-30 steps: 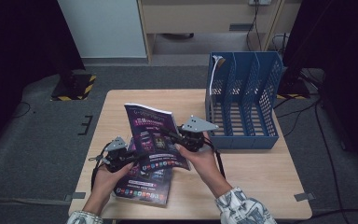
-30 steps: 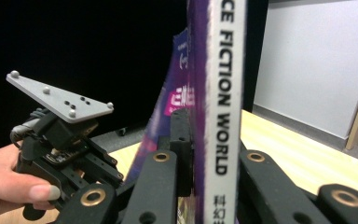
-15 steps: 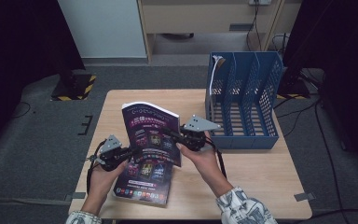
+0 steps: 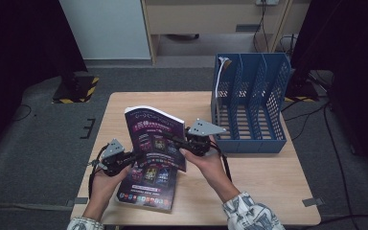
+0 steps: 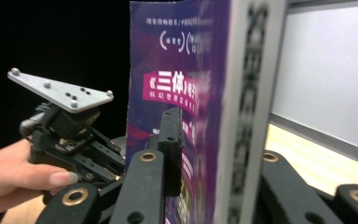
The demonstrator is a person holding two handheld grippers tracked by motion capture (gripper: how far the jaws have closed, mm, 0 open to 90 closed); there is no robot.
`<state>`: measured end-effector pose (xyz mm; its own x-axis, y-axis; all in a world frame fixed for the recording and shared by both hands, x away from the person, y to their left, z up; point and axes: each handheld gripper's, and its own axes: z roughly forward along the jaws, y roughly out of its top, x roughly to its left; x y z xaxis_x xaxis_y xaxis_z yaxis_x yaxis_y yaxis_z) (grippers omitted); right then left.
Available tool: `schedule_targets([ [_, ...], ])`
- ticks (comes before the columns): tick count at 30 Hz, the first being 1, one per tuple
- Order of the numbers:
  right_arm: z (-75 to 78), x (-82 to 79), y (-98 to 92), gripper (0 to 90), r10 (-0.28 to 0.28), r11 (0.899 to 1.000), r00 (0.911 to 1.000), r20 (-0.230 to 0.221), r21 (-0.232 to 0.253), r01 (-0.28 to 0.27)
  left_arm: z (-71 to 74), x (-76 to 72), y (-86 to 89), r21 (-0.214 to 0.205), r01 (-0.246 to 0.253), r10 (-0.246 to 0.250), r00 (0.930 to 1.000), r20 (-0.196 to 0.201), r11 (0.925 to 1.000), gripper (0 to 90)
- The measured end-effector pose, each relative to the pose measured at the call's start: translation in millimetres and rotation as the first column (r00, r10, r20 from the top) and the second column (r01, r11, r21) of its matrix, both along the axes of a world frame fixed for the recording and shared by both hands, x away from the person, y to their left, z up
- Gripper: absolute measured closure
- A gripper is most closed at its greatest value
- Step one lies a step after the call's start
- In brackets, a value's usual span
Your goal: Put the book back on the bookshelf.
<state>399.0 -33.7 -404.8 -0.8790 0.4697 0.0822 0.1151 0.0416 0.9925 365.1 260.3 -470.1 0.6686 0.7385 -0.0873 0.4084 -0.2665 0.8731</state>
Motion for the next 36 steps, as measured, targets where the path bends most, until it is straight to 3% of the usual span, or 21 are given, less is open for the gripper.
schedule_targets([
  [10, 8.6, -3.9, 3.5, 69.8, -0.005, 1.000, 0.9988, 0.049, -0.023, 0.006, -0.4, -0.5, -0.8, -0.006, 0.014, -0.014, 0.9999, 0.006, 0.9999, 82.5],
  [27, 6.7, 0.7, 15.3, 68.9, 0.009, 0.999, 0.9990, 0.044, -0.033, -0.008, -2.4, -0.4, 0.3, -0.008, 0.013, -0.013, 0.9999, -0.001, 0.9999, 82.4],
  [29, 5.9, 0.4, 16.6, 70.5, 0.010, 0.999, 0.9987, 0.050, -0.038, -0.008, -2.9, -0.3, 0.5, -0.014, 0.011, -0.012, 0.9999, -0.002, 0.9998, 82.4],
  [33, 6.1, 0.0, 15.2, 81.7, -0.010, 0.998, 0.9983, 0.057, -0.053, 0.013, -3.2, -0.1, 0.6, -0.016, 0.012, -0.012, 0.9999, 0.000, 0.9998, 81.8],
  [36, 6.3, -1.0, 14.2, 82.4, -0.033, 0.998, 0.9976, 0.061, -0.053, 0.036, -3.6, 0.4, 0.0, -0.010, 0.005, -0.005, 1.0000, 0.005, 0.9999, 79.0],
])
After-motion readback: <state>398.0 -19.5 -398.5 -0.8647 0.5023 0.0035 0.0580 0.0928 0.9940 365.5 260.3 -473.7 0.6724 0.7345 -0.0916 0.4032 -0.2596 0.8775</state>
